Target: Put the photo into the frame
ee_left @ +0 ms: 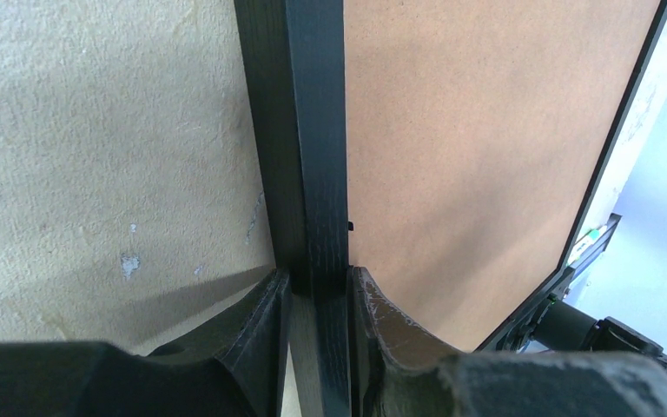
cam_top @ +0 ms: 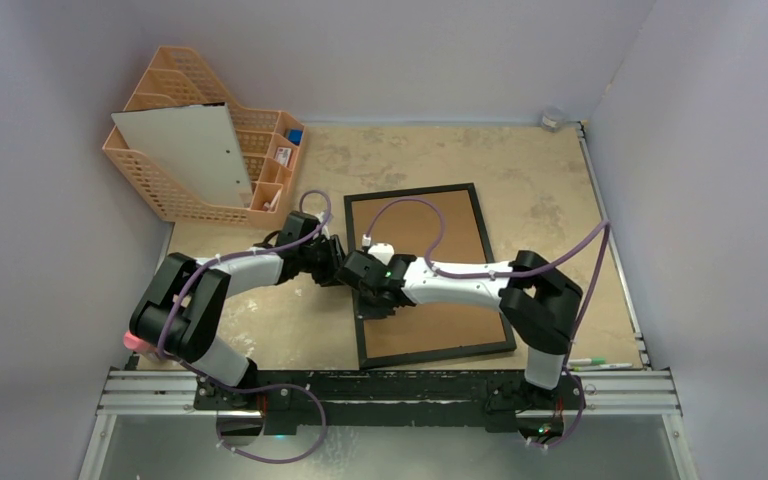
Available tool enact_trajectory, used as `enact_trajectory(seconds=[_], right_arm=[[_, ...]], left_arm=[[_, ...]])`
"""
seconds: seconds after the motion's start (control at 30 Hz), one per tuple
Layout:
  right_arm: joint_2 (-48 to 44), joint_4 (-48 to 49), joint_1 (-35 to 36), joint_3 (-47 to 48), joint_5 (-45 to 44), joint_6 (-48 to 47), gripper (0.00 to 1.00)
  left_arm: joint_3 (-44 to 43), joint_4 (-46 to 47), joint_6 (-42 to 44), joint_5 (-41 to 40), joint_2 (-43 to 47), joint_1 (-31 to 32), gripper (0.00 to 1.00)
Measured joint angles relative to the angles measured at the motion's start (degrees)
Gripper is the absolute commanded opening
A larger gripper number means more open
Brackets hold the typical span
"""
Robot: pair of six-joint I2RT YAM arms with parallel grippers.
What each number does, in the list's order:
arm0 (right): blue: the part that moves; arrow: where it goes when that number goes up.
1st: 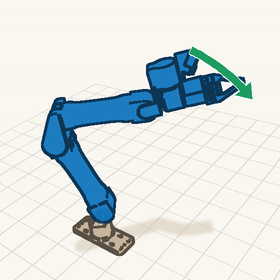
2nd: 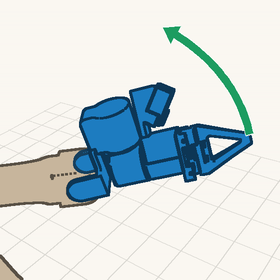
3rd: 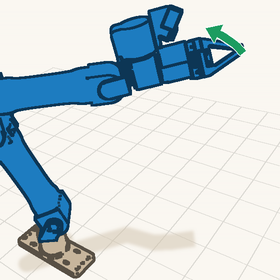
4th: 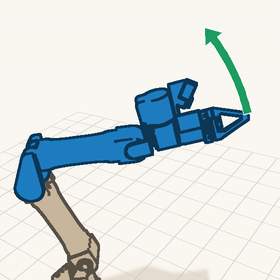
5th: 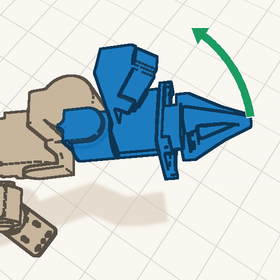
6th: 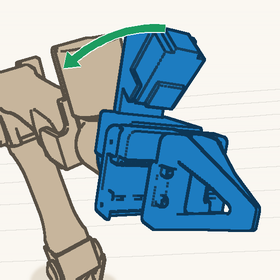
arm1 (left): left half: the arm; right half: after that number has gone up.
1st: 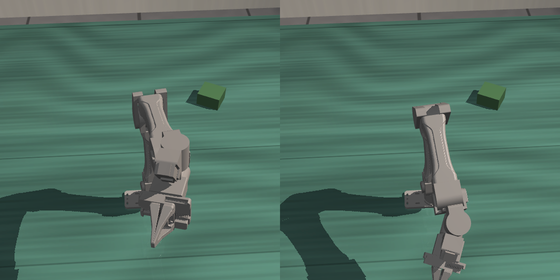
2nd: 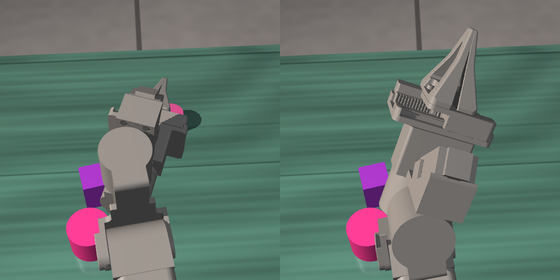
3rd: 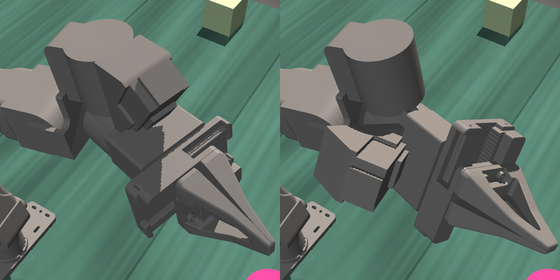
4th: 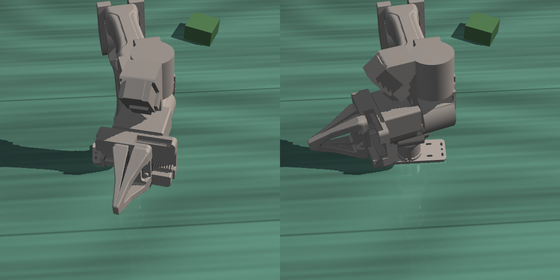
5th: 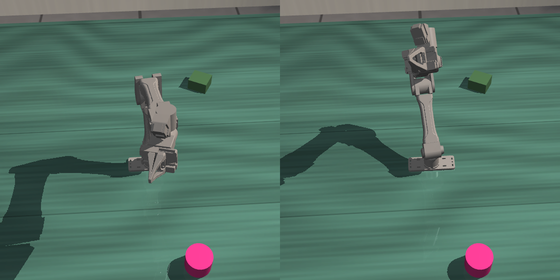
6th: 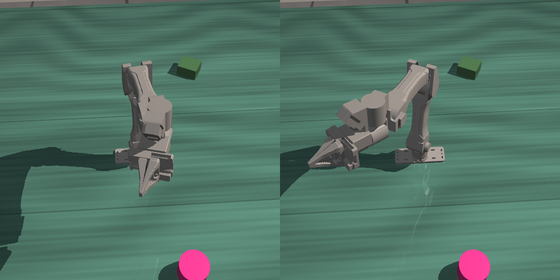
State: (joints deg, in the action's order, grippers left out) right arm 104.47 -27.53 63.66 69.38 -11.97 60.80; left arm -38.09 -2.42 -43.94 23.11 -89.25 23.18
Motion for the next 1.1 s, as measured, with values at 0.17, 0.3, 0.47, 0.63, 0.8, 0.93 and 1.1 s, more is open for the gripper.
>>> enact_trajectory(seconds=[0.17,0.3,0.47,0.63,0.8,0.93,1.1], right_arm=[[-0.07,-7.08,0.59,1.68,-5.29,1.25,0.00],[-1.03,-15.19,-2.60,1.73,-8.72,0.07,0.00],[-5.18,-14.75,-5.88,1.75,-8.44,-5.81,0.00],[-12.85,-0.22,-5.97,-1.38,1.60,-11.15,0.10],[-16.83,18.64,-7.65,-12.81,15.56,-12.66,0.15],[-14.97,28.63,-10.03,-19.63,24.26,-13.05,0.05],[-12.63,40.02,-11.37,-24.94,31.85,-12.17,0.00]], left_arm=[[-0.07,-0.15,-0.02,0.04,-0.09,-0.07,0.02],[-0.46,-0.28,-0.02,0.17,-0.37,-0.11,0.04],[-0.59,0.04,-0.02,1.20,-0.63,-0.37,0.22],[-0.50,0.26,0.00,2.25,-0.52,-0.57,0.39],[0.76,-0.50,0.20,2.34,1.03,-0.92,0.46],[1.92,-0.44,0.63,3.50,2.12,-1.03,0.46],[2.56,-0.66,1.14,4.39,2.23,-1.05,0.37]])
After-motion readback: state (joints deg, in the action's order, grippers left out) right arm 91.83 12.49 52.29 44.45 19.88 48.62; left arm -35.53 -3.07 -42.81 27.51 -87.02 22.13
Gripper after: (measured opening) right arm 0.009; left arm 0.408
